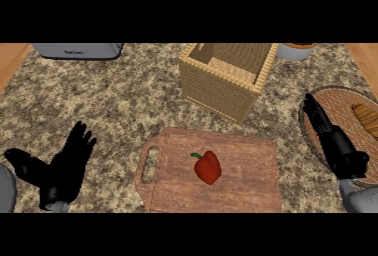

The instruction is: Pick the bell pepper from the cutting board and place it in the basket

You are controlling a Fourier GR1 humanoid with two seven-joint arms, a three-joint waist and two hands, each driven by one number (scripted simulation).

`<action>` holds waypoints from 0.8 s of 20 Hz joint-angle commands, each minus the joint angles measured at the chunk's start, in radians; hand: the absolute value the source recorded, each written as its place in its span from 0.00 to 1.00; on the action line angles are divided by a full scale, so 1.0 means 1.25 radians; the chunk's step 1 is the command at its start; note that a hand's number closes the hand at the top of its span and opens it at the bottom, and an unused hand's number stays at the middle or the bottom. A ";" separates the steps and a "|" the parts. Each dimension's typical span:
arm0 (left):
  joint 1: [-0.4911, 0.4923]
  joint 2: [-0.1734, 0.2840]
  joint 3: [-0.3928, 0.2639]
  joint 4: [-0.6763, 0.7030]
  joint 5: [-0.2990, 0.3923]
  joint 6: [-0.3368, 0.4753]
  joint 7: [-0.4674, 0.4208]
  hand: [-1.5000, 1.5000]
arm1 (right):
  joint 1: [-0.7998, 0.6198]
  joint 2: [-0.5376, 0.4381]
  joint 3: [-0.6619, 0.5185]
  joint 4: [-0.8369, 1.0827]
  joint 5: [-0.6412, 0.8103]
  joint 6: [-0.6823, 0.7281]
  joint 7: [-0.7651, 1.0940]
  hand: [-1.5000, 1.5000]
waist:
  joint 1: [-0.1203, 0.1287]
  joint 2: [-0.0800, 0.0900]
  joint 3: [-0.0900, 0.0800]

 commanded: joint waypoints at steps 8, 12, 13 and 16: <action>-0.190 0.197 -0.066 -0.074 -0.199 -0.125 -0.108 0.50 | -0.091 0.333 0.351 -0.139 -0.115 0.243 0.068 1.00 | 0.061 0.019 0.011; -0.188 0.227 -0.055 -0.018 -0.230 -0.151 -0.159 0.50 | -0.133 0.455 0.521 -0.144 0.013 0.053 0.112 0.00 | 0.007 0.000 0.002; -0.195 0.230 -0.048 -0.041 -0.233 -0.140 -0.139 0.50 | -0.147 0.456 0.548 -0.154 0.066 -0.016 0.115 0.00 | -0.001 -0.004 0.003; -0.206 0.227 -0.044 0.007 -0.245 -0.138 -0.150 0.50 | -0.265 0.459 0.556 -0.201 0.206 -0.130 0.242 0.00 | -0.022 -0.011 0.000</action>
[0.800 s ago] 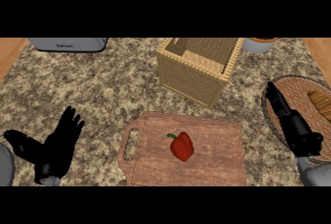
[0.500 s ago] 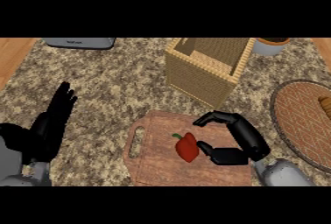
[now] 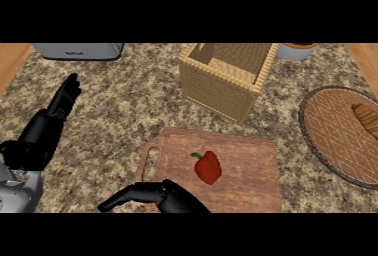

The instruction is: Pick the bell pepper from the cutting board and place it in the basket

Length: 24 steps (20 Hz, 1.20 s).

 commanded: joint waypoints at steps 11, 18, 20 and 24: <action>-0.013 0.011 0.008 0.058 -0.022 -0.016 -0.029 0.50 | -0.545 -0.194 0.019 0.014 0.284 0.293 0.511 0.00 | -0.022 -0.013 -0.007; -0.054 -0.006 0.007 0.080 -0.035 -0.017 -0.046 0.50 | -0.730 -0.136 -0.045 0.057 0.033 0.624 0.701 0.00 | -0.019 0.001 -0.003; -0.028 -0.002 0.025 0.069 -0.024 -0.022 -0.047 0.50 | -0.722 -0.174 -0.081 0.054 -0.022 0.690 0.721 0.00 | -0.018 0.001 -0.001; -0.049 -0.009 0.026 0.076 -0.036 -0.034 -0.036 0.50 | -0.724 -0.160 -0.097 0.101 -0.042 0.748 0.771 0.00 | -0.018 0.003 0.000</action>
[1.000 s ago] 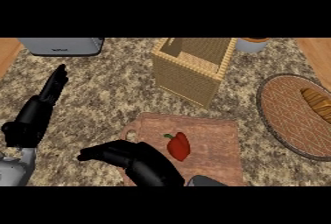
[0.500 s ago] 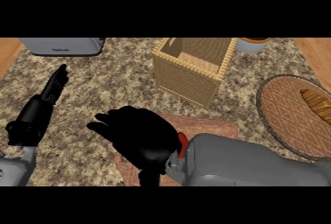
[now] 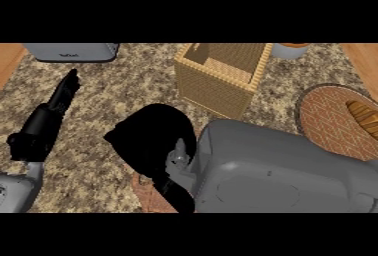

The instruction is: Pick the bell pepper from the cutting board and place it in the basket

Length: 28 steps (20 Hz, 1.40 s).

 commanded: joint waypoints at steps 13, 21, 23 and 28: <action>0.021 -0.018 0.041 0.012 -0.022 -0.046 -0.030 0.50 | 0.061 0.056 0.041 0.101 0.095 0.151 0.005 0.00 | 0.005 0.005 0.002; 0.033 -0.009 0.083 0.017 -0.028 -0.080 -0.060 0.50 | 0.161 0.038 0.051 0.130 0.230 0.181 -0.074 0.00 | 0.005 0.005 0.002; 0.002 -0.045 0.067 0.046 -0.033 -0.075 -0.036 0.50 | 0.213 0.051 0.091 0.169 0.313 0.142 -0.151 0.00 | 0.005 0.007 0.002; 0.005 -0.033 0.104 0.033 -0.035 -0.101 -0.033 0.50 | 0.264 0.002 0.046 0.133 0.392 0.169 -0.197 0.00 | 0.002 0.004 0.002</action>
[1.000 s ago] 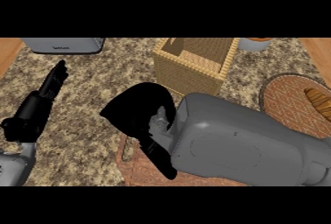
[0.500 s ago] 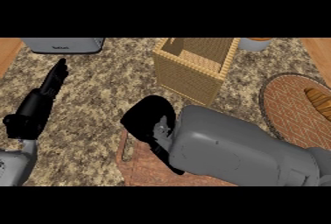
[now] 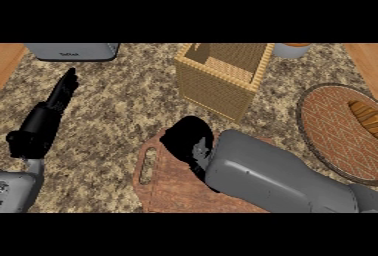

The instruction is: Pick the bell pepper from the cutting board and place it in the basket

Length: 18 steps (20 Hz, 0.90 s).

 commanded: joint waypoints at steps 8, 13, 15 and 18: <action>-0.009 -0.050 0.016 -0.025 -0.047 -0.013 0.038 0.50 | 0.073 0.055 -0.075 0.037 0.198 0.026 -0.108 0.00 | 0.000 -0.001 0.000; 0.031 -0.039 0.045 -0.030 -0.047 -0.047 0.000 0.50 | 0.134 0.088 -0.056 0.072 0.292 -0.027 -0.166 0.00 | 0.002 0.000 0.000; 0.028 -0.054 0.046 -0.020 -0.068 -0.035 -0.006 0.50 | 0.168 0.049 -0.087 -0.005 0.297 0.006 -0.169 0.00 | -0.002 -0.001 0.000; 0.036 -0.064 0.040 -0.055 -0.066 -0.054 0.017 0.50 | 0.175 0.133 -0.101 0.033 0.327 0.022 -0.114 0.00 | 0.001 -0.002 0.000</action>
